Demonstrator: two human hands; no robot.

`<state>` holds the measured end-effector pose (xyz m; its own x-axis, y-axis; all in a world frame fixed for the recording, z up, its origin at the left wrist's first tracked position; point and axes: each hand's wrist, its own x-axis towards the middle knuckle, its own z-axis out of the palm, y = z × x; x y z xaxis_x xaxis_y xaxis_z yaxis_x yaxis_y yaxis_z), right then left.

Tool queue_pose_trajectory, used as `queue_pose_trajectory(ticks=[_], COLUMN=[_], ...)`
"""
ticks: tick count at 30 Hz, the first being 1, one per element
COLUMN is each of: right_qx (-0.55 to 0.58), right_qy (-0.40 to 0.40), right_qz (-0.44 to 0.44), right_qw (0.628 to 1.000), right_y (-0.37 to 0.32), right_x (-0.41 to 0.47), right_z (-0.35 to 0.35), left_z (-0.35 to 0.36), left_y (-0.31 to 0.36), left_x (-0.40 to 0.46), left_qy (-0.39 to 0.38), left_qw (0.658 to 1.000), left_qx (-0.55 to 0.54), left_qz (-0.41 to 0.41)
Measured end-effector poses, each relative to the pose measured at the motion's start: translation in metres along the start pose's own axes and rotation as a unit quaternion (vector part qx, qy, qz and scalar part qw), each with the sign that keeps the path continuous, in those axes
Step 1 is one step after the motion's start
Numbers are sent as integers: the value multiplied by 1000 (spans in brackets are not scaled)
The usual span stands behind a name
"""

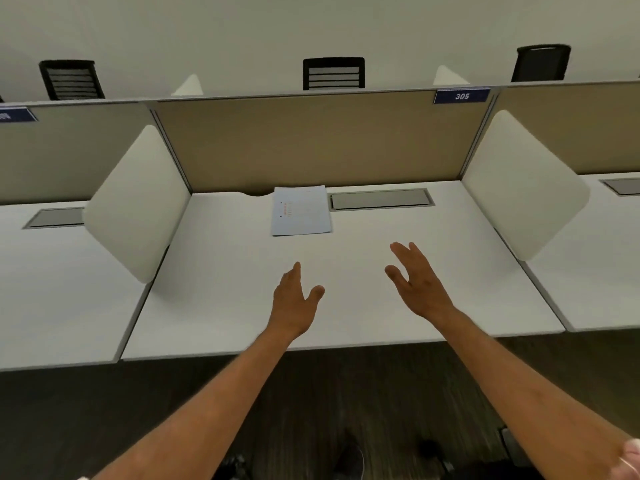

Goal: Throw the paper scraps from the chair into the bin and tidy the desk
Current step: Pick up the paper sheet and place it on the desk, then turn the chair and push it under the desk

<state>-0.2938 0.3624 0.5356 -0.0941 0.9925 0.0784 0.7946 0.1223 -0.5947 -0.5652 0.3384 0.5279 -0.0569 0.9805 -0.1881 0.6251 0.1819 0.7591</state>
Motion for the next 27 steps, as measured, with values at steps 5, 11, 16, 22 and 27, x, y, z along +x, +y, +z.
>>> queue_pose_trajectory(ticks=[5,11,16,22,27], right_qx=[-7,-3,-26,-66,-98], right_qy=[18,-6,-24,-44,-48], right_qz=[13,12,-3,29,61], right_qw=[1000,1000,999,996,992], right_y=[-3,15,51,131,222], right_x=[-113,-232,-303,-386,-460], right_z=[-5,-27,-64,-134,-216], left_z=[25,69,117,214,319], left_y=[-26,-46,-32,3,61], left_x=[-112,-234,-300,-378,-442], left_qy=[-8,-31,-72,-139,-174], left_qw=[1000,999,996,987,982], left_qx=[-25,-33,-56,-70,-71], left_qz=[12,-8,-19,-38,-34])
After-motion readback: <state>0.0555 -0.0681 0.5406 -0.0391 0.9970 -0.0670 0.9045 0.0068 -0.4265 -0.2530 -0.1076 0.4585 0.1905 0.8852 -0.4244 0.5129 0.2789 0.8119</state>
